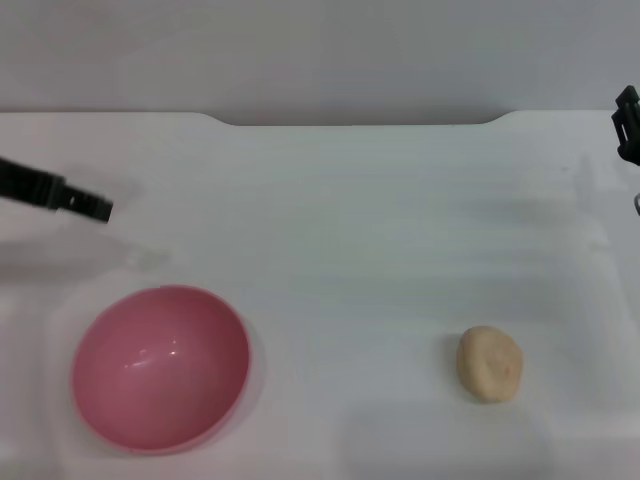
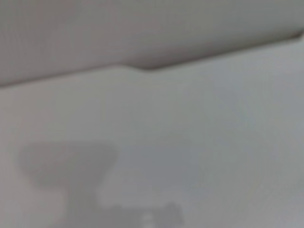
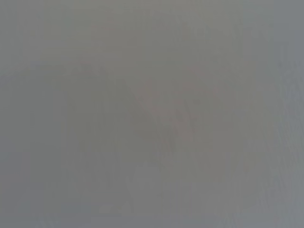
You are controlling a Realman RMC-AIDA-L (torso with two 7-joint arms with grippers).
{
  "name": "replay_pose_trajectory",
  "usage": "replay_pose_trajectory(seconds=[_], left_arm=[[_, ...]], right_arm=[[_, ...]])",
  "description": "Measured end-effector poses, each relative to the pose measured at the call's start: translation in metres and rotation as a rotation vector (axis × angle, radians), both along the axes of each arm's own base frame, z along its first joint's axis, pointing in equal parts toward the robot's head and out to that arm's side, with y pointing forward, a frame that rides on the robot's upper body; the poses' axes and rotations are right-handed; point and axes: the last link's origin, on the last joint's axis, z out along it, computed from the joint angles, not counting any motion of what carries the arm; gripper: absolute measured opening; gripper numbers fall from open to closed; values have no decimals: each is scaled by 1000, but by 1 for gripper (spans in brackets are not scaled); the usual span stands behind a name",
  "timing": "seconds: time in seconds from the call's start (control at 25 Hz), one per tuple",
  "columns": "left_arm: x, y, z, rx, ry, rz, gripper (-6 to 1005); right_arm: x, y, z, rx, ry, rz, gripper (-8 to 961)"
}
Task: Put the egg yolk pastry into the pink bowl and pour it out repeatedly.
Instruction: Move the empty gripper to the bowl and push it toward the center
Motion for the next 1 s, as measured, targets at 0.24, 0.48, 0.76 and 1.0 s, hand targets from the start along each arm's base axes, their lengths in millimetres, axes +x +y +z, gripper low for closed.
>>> replay_pose_trajectory(seconds=[0.24, 0.48, 0.76, 1.0], left_arm=[[11, -29, -2, -97, 40, 12, 753], [-3, -43, -10, -147, 59, 68, 753], [-18, -49, -22, -196, 40, 123, 754], [-28, -47, -43, -251, 42, 150, 754]], right_arm=[[0, 1, 1, 0, -3, -1, 436], [-2, 3, 1, 2, -4, 5, 433], [-4, 5, 1, 0, -5, 11, 429], [-4, 4, -1, -7, 0, 11, 426]])
